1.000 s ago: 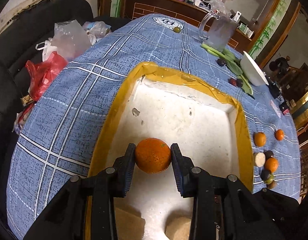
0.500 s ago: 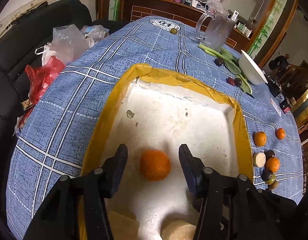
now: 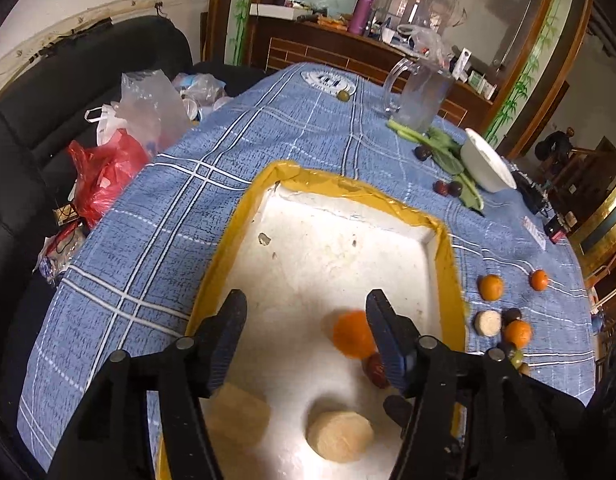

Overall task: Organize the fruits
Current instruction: 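Carry the orange and red date into the white tray and release both, then move both open tools back toward the remaining fruits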

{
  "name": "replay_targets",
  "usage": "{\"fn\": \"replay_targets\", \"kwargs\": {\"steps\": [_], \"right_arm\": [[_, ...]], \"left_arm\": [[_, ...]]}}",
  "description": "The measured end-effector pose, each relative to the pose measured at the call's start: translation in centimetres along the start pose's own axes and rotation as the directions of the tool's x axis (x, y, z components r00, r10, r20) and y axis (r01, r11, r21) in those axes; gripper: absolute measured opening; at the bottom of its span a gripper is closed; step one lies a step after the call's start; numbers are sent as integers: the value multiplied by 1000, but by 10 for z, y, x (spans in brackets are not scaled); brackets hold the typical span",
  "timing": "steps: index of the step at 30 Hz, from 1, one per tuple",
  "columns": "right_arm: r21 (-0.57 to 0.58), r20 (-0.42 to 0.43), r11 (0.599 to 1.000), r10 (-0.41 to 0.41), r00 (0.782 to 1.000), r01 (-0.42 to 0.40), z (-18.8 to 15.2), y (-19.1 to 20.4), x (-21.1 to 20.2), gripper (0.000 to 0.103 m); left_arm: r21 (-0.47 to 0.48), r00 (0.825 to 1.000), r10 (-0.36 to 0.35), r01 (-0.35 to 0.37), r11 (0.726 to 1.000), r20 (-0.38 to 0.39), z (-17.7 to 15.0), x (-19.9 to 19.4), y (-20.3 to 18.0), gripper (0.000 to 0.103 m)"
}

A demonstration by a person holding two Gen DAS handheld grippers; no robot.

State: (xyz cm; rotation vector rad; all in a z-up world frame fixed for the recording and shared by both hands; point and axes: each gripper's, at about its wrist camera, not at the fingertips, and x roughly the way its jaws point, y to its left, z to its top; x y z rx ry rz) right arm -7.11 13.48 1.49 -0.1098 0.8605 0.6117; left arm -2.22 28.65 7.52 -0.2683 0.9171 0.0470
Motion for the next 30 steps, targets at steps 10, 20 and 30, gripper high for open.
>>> {"fn": "replay_targets", "kwargs": {"steps": [10, 20, 30], "right_arm": [[64, 68, 997, 48, 997, -53, -14, -25, -52, 41], [155, 128, 986, 44, 991, -63, -44, -59, -97, 48], [285, 161, 957, -104, 981, 55, -82, -131, -149, 48]], "left_arm": [[-11, 998, -69, 69, 998, 16, -17, -31, -20, 69], [22, 993, -102, 101, 995, 62, -34, -67, -53, 74], [75, 990, -123, 118, 990, 65, -48, -80, -86, 74]]}}
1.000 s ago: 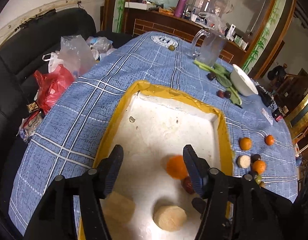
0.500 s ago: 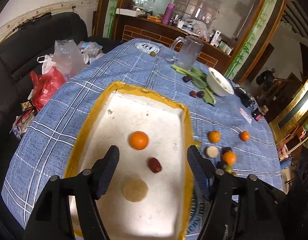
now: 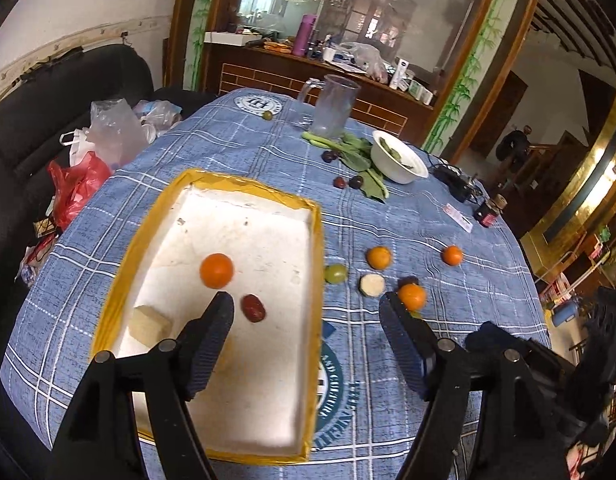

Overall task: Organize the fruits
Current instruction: 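Move both open tools back toward the remaining fruits, then grasp a mandarin with the right tool while the left tool grasps a brownish orange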

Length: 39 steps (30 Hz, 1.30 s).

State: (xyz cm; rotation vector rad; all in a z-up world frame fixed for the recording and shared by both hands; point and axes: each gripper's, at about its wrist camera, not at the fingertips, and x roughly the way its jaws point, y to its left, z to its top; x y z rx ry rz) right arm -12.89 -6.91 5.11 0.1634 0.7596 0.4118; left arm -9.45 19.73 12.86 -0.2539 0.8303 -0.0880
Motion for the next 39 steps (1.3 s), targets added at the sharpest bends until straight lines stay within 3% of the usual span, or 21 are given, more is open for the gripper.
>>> {"fn": "replay_targets", "kwargs": {"steps": [8, 20, 30, 39], "right_arm": [[70, -1, 994, -87, 996, 87, -6, -54, -13, 48], [138, -23, 979, -147, 989, 149, 11, -105, 14, 47], [166, -38, 966, -193, 980, 197, 58, -139, 65, 47], [171, -40, 957, -230, 972, 233, 76, -152, 110, 47]], "left_arm": [[53, 998, -35, 39, 998, -58, -13, 24, -33, 74], [154, 989, -69, 89, 984, -131, -25, 73, -73, 74], [116, 985, -52, 72, 991, -165, 16, 130, -77, 73], [107, 977, -23, 46, 993, -214, 42, 188, -82, 59]]}}
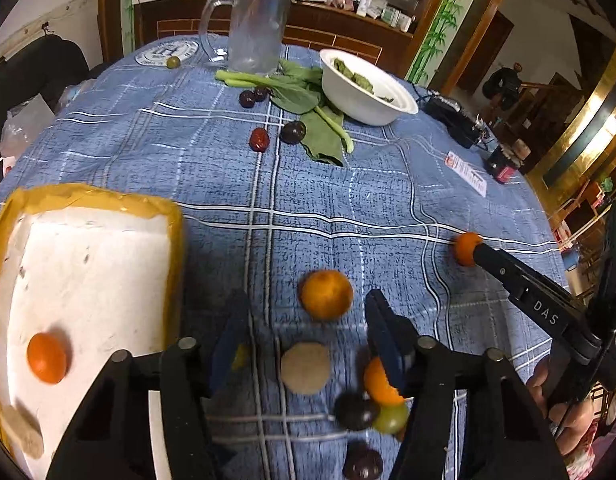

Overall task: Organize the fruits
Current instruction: 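Grasp a mandarin with the right tool while the left tool grasps a brownish orange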

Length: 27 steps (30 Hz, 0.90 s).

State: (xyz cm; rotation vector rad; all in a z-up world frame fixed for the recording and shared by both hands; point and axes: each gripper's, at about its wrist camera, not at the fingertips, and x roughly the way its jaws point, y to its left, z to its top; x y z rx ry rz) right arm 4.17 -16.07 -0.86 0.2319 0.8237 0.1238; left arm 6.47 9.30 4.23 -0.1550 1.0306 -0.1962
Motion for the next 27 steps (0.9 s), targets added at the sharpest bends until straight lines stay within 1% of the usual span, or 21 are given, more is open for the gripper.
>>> {"fn": "replay_targets", "kwargs": {"steps": [2, 6, 8, 9, 10, 11, 13, 14, 16, 18, 22, 27], "right_arm": [[6, 0, 1000, 7, 1000, -7, 3, -1, 7, 47], [3, 4, 1000, 3, 1000, -3, 3, -2, 15, 47], [-2, 9, 1000, -13, 1000, 13, 2, -3, 18, 47], [-7, 8, 1000, -18, 1000, 18, 2, -4, 20, 47], [-13, 0, 1000, -19, 1000, 19, 2, -4, 23, 47], [-10, -10, 1000, -14, 1000, 14, 3, -5, 25, 47], [-4, -19, 1000, -19, 1000, 19, 3, -6, 28, 46], [-5, -14, 1000, -18, 1000, 18, 3, -7, 28, 43], [-5, -15, 1000, 0, 1000, 0, 4, -6, 28, 38], [-7, -12, 1000, 0, 1000, 0, 3, -6, 28, 38], [8, -6, 1000, 15, 1000, -15, 2, -8, 24, 38], [7, 9, 1000, 27, 1000, -27, 1, -7, 18, 38]], "left_arm": [[14, 1000, 4, -4, 1000, -7, 2, 7, -4, 59], [61, 999, 35, -33, 998, -19, 1, 20, -12, 58], [78, 999, 45, -43, 996, -30, 0, 27, -14, 53], [83, 998, 50, -47, 995, -35, -1, 30, -15, 47], [86, 998, 52, -48, 995, -40, -2, 33, -15, 44], [84, 998, 43, -39, 996, -39, -2, 34, -16, 42], [89, 999, 41, -39, 995, -26, -3, 34, -18, 35], [97, 999, 46, -44, 994, -18, -4, 34, -20, 32], [119, 998, 70, -69, 990, -2, -6, 33, -26, 31], [127, 997, 80, -81, 989, 8, -7, 32, -28, 31], [99, 998, 68, -70, 993, 18, -9, 25, -26, 31], [62, 998, 44, -47, 997, 45, -16, 1, -19, 31]]}}
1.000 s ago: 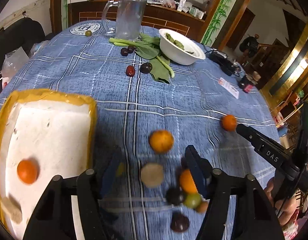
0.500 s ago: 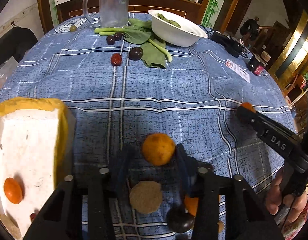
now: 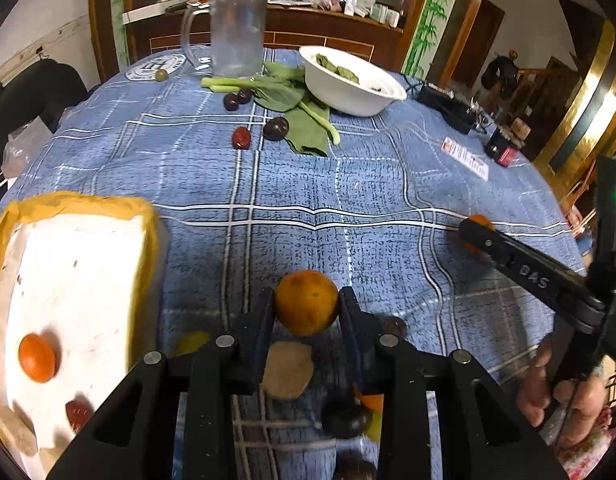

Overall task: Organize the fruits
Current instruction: 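Grasp a mandarin with the right tool while the left tool grasps a brownish orange, then carry both fruits into the white tray and open both tools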

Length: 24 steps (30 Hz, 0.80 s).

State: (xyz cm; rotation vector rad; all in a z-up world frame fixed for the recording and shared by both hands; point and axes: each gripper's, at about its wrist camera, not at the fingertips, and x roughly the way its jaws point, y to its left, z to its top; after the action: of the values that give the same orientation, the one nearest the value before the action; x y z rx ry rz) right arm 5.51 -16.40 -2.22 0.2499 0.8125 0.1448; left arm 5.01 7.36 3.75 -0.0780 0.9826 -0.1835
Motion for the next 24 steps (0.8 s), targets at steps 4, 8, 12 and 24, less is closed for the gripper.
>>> {"fn": "replay_targets", "kwargs": {"steps": [4, 8, 12, 24], "right_arm": [[-25, 8, 1000, 3, 1000, -2, -3, 8, -5, 38], [-43, 8, 999, 11, 1000, -11, -7, 14, -10, 38], [-60, 4, 998, 26, 1000, -25, -11, 23, -14, 38], [-167, 10, 968, 194, 981, -190, -34, 104, -74, 38]], "left_arm": [[-16, 1000, 8, -8, 1000, 27, -10, -24, 8, 31], [-39, 998, 28, -26, 999, 63, -24, -51, 20, 31], [-110, 995, 44, -34, 993, 93, -43, -75, 44, 31], [-323, 980, 170, -126, 938, 109, -99, -125, 147, 31]]}}
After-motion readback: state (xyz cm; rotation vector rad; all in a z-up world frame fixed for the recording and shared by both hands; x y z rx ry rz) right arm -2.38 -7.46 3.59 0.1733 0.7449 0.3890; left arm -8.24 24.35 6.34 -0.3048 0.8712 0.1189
